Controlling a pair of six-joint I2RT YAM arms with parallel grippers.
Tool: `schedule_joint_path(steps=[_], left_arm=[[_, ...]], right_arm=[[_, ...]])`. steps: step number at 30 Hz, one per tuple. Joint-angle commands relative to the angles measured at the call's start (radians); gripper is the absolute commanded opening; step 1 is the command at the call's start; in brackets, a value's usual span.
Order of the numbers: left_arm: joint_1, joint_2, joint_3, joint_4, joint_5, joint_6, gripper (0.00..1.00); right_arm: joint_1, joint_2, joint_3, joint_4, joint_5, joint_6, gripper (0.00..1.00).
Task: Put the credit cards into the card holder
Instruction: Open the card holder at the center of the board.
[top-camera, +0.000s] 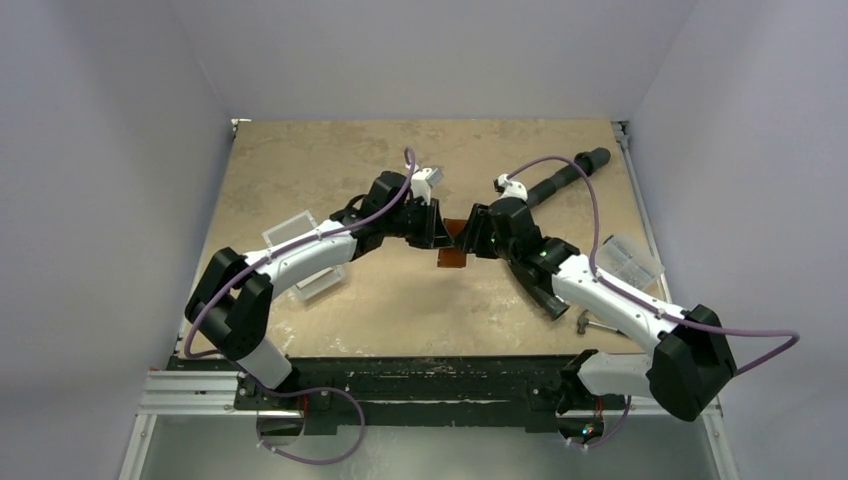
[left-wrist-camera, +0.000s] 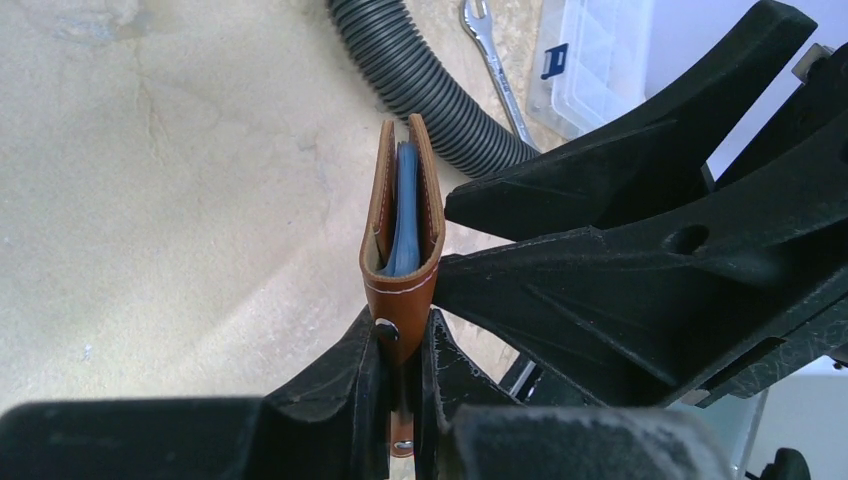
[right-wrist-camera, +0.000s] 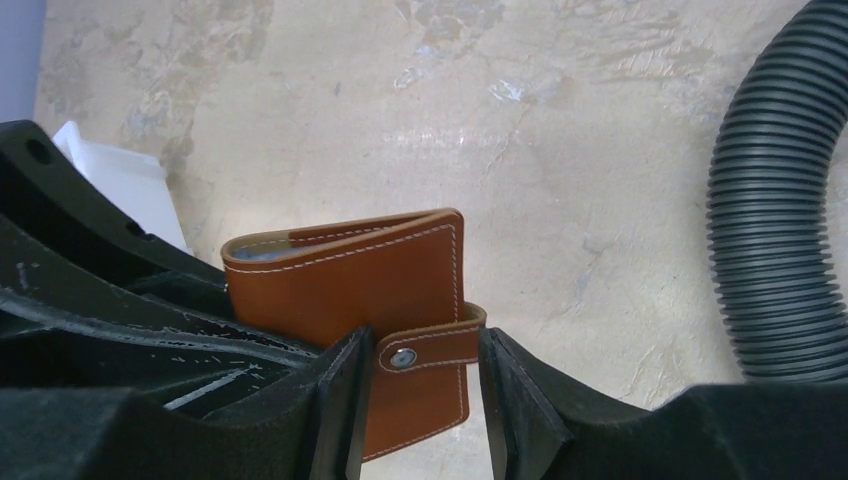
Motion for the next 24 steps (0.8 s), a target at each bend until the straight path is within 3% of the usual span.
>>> schedule_joint_path(steps=[1,15,20,24], left_arm=[[-0.011,-0.074,0.011,0.110,0.063,-0.009,0.00],[-0.013,-0.080,0.010,0.117,0.056,0.008,0.00],[-0.012,-0.096,0.017,0.082,0.001,0.031,0.00],[-0.012,-0.096,0.023,0.071,-0.021,0.037,0.00]], right_arm=[[0.009,0.034,0.009,0.024,0.063,0.011,0.49],[0.035,0.116,0.017,0.048,0.116,-0.018,0.53],[0.063,0.153,0.050,-0.015,0.235,-0.010,0.42],[0.063,0.144,0.035,-0.012,0.246,-0.007,0.30]])
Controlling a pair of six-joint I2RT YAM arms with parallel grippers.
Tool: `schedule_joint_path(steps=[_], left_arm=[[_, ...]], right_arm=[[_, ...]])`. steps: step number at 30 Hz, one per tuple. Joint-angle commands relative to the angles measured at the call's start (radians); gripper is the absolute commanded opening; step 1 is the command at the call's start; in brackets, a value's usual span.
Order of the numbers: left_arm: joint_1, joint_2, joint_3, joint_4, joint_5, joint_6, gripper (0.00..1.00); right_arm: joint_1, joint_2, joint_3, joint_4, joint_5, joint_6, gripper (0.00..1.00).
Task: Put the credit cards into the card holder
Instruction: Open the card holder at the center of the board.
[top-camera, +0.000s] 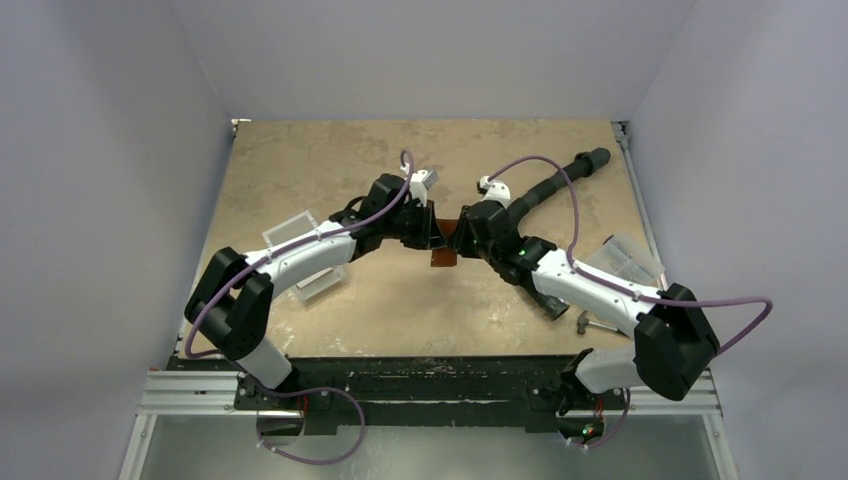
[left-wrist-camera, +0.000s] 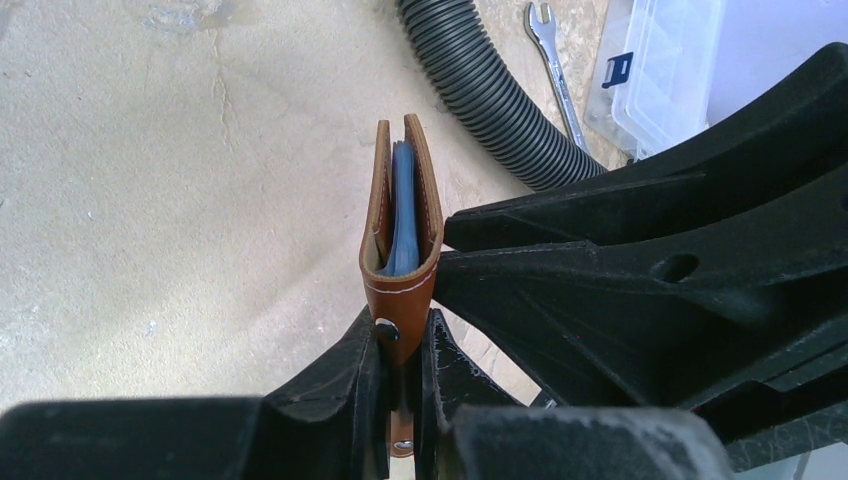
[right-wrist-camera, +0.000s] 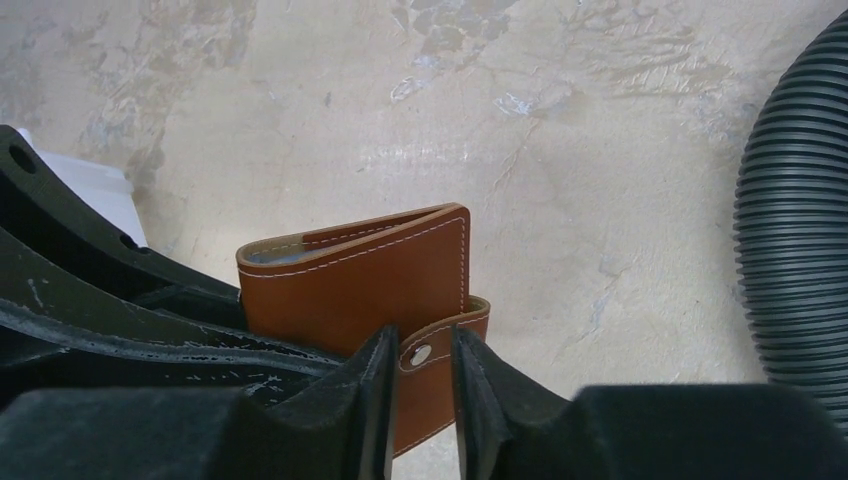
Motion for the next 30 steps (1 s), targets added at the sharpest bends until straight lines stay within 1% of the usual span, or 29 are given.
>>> schedule_joint_path(steps=[1,2,3,6,7,16,24,27,30], left_arm=[[-0.016,-0.090,0.039,0.100,0.066,0.009,0.00],[-0.016,-0.088,0.039,0.100,0.062,0.009,0.00],[-0.015,-0.085,0.042,0.066,0.059,0.009,0.00],[-0.015,-0.063,0.062,0.024,0.048,0.015,0.00],[-0.015,-0.059,0.063,0.020,0.048,0.016,0.00],[-0.007,-0.065,0.064,0.018,0.050,0.015,0.00],[0.005,-0.092,0.062,0.006,0.010,0.028,0.00],[0.009,-0.086,0.065,0.007,0.021,0.031,0.00],[0.010,-0.073,0.069,0.017,0.064,0.031,0.00]], right_arm=[[-0.007,0.012,-0.001,-0.061,0.096,-0.014,0.27],[-0.008,0.009,-0.003,-0.060,0.096,-0.019,0.23],[-0.008,0.003,-0.006,-0.059,0.101,-0.023,0.21],[-0.010,-0.017,-0.026,-0.051,0.109,-0.025,0.04],[-0.010,-0.026,-0.033,-0.049,0.110,-0.026,0.00],[-0.049,-0.067,-0.110,-0.010,0.087,-0.036,0.00],[-0.059,-0.080,-0.219,0.025,0.029,-0.030,0.00],[-0.059,-0.134,-0.235,0.049,-0.006,-0.059,0.00],[-0.059,-0.194,-0.196,0.026,-0.035,-0.118,0.00]])
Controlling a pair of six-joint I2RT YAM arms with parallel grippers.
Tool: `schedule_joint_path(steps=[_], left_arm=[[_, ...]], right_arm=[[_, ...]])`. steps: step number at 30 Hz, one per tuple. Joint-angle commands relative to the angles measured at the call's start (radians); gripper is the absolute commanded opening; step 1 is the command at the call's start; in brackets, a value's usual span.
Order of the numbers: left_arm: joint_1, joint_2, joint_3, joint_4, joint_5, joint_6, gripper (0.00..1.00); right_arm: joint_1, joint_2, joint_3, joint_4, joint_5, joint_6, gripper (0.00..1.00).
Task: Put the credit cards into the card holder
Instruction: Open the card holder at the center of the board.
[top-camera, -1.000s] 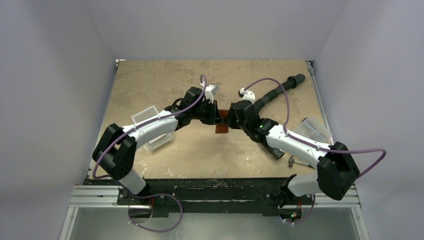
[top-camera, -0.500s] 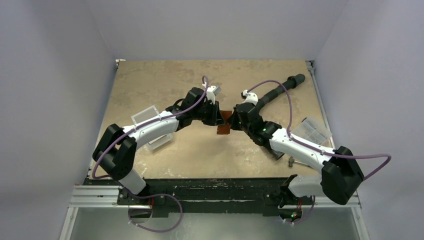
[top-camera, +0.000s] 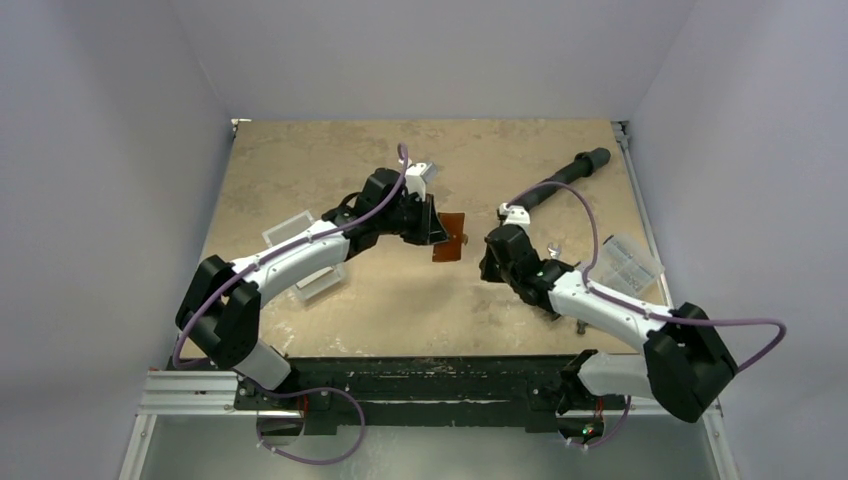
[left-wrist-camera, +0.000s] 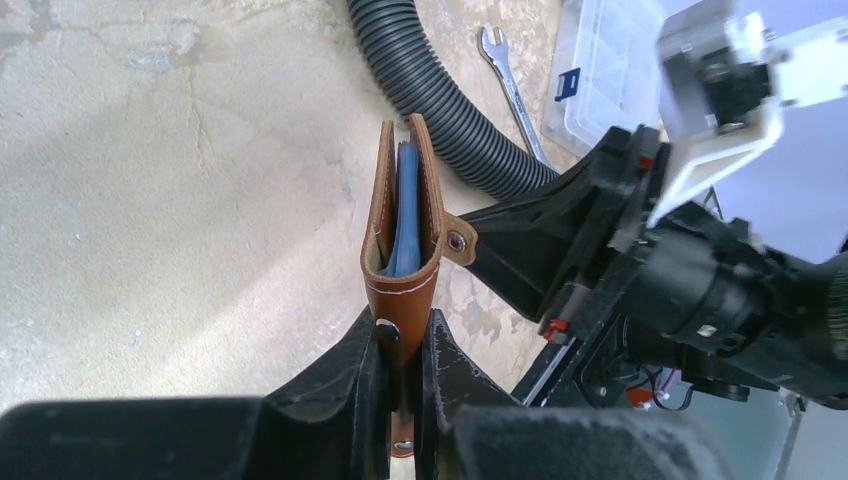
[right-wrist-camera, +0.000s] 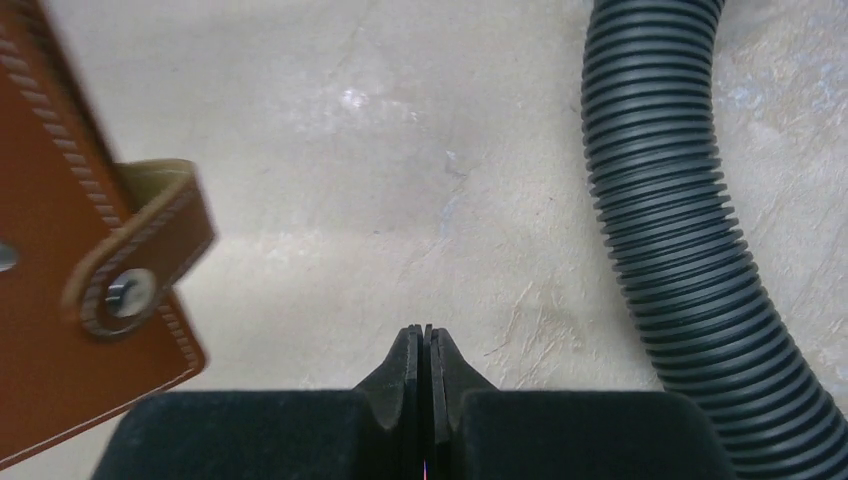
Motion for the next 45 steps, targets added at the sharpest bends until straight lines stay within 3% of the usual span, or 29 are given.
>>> schedule_joint_path(steps=[1,2,3,4,5,8,11,16,22,26,30,39,45], left_arm=[[0.010,-0.019,0.047,0.042,0.066,0.029,0.00],[0.011,-0.019,0.051,0.039,0.072,0.034,0.00],[0.010,-0.020,0.054,0.037,0.073,0.040,0.00],[0.010,-0.022,0.056,0.035,0.074,0.048,0.00],[0.011,-0.025,0.060,0.028,0.068,0.058,0.00],[0.011,-0.031,0.069,0.013,0.059,0.073,0.00],[0.011,-0.028,0.068,0.018,0.072,0.071,0.00],[0.011,-0.025,0.068,0.023,0.089,0.061,0.00],[0.010,-0.025,0.063,0.034,0.107,0.050,0.00],[0.010,-0.025,0.057,0.053,0.135,0.034,0.00],[0.010,-0.025,0.057,0.053,0.141,0.032,0.00],[0.011,0.089,0.027,0.067,0.166,-0.048,0.00],[0.010,0.198,0.042,0.023,0.171,-0.072,0.00]], right_arm=[[-0.002,-0.120,0.063,-0.001,-0.046,-0.101,0.03],[-0.010,-0.147,0.070,-0.003,-0.087,-0.129,0.12],[-0.021,-0.175,0.070,0.004,-0.146,-0.158,0.33],[-0.034,-0.199,0.067,0.016,-0.216,-0.178,0.48],[-0.046,-0.220,0.069,0.018,-0.278,-0.183,0.56],[-0.055,-0.252,0.084,0.029,-0.343,-0.176,0.73],[-0.054,-0.232,0.112,0.054,-0.361,-0.158,0.78],[-0.055,-0.150,0.182,-0.009,-0.246,-0.136,0.67],[-0.076,-0.125,0.151,0.044,-0.154,-0.136,0.50],[-0.110,-0.105,0.115,0.075,-0.178,-0.126,0.30],[-0.113,-0.110,0.093,0.075,-0.201,-0.138,0.02],[-0.111,-0.129,-0.005,0.063,-0.370,-0.145,0.00],[-0.112,-0.149,-0.064,0.051,-0.355,-0.097,0.00]])
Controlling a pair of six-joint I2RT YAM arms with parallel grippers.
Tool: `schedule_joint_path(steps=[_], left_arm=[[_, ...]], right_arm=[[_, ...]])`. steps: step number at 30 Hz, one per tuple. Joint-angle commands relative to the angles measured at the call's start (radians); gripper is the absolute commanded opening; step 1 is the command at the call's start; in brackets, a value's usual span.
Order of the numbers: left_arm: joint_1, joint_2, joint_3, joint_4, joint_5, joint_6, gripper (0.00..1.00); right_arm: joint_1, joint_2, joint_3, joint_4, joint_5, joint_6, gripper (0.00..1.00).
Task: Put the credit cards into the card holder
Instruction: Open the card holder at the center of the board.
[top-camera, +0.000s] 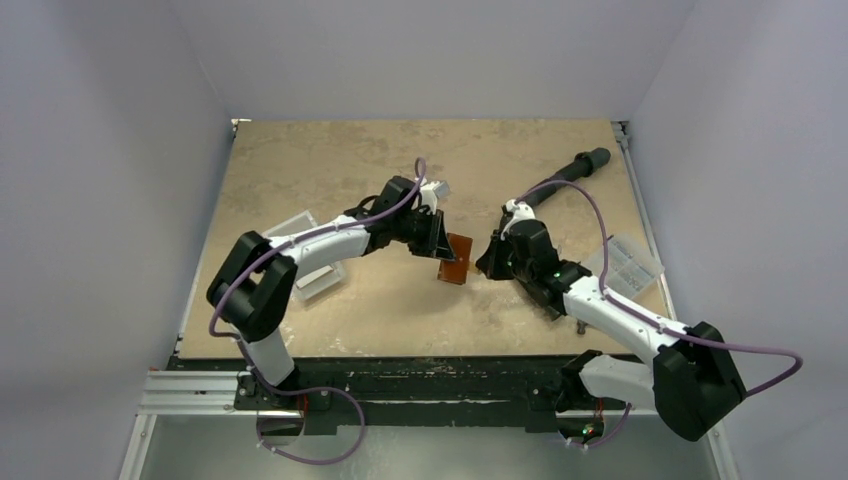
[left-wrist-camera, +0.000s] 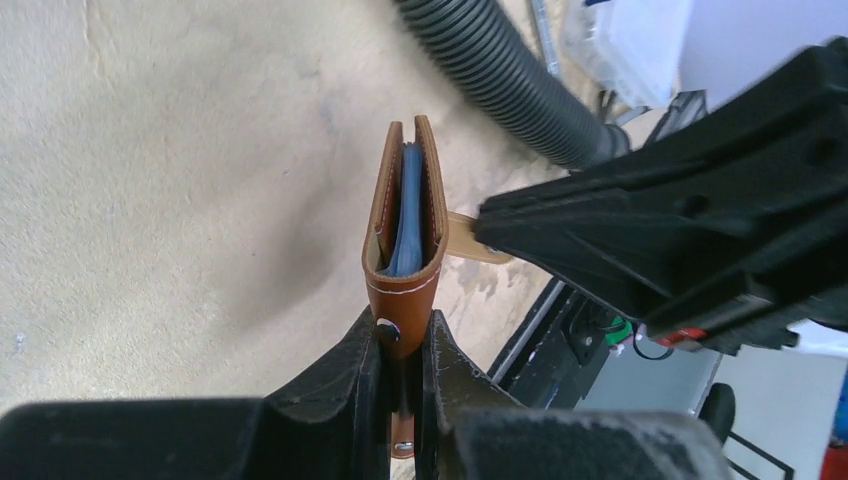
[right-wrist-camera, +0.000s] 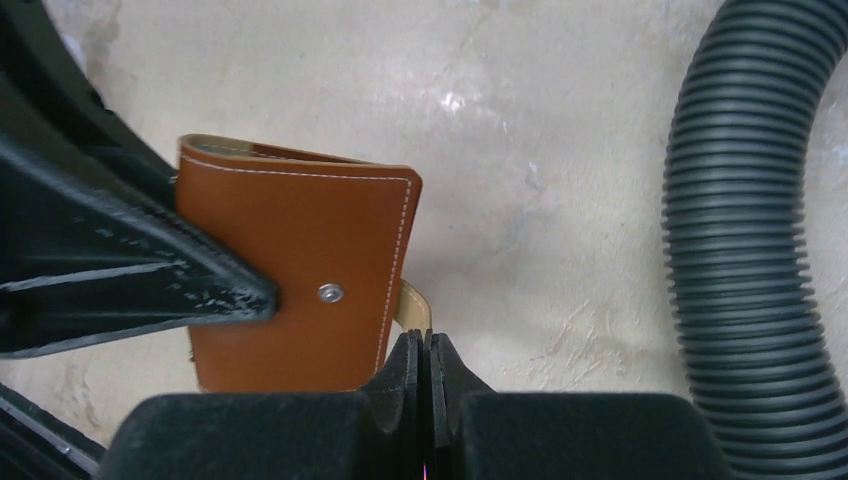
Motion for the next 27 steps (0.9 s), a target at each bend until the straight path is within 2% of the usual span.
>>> schedule_joint_path(steps=[1,4,9,13,15,16,18,20,23,27], left_arm=[[0.006,0.054,0.020,0.016,-0.008,-0.032,0.00],[0.007,0.114,0.020,-0.002,-0.036,-0.051,0.03],[0.008,0.196,-0.031,0.101,0.019,-0.123,0.22],[0.007,0.216,-0.010,0.062,-0.005,-0.104,0.43],[0.008,0.205,0.008,0.024,-0.042,-0.078,0.50],[0.008,0.193,0.015,0.006,-0.061,-0.066,0.57],[0.007,0.168,0.029,-0.030,-0.099,-0.043,0.81],[0.008,0.143,0.043,-0.055,-0.134,-0.023,0.92],[0.010,0.113,0.062,-0.080,-0.146,0.002,0.97],[0.011,0.106,0.087,-0.112,-0.120,0.029,0.99]], right_arm=[[0.003,-0.032,-0.035,-0.013,-0.044,0.038,0.00],[0.004,-0.035,-0.047,-0.009,-0.073,0.049,0.00],[0.004,-0.034,-0.060,0.012,-0.097,0.029,0.00],[0.004,-0.047,-0.056,-0.010,-0.100,0.023,0.00],[0.004,-0.067,-0.056,-0.024,-0.104,0.025,0.00],[0.004,-0.076,-0.057,-0.032,-0.109,0.029,0.00],[0.004,-0.097,-0.049,-0.055,-0.112,0.028,0.00],[0.004,-0.119,-0.040,-0.069,-0.112,0.031,0.00],[0.005,-0.139,-0.040,-0.038,-0.179,0.055,0.00],[0.006,-0.125,-0.009,-0.055,-0.171,0.051,0.00]])
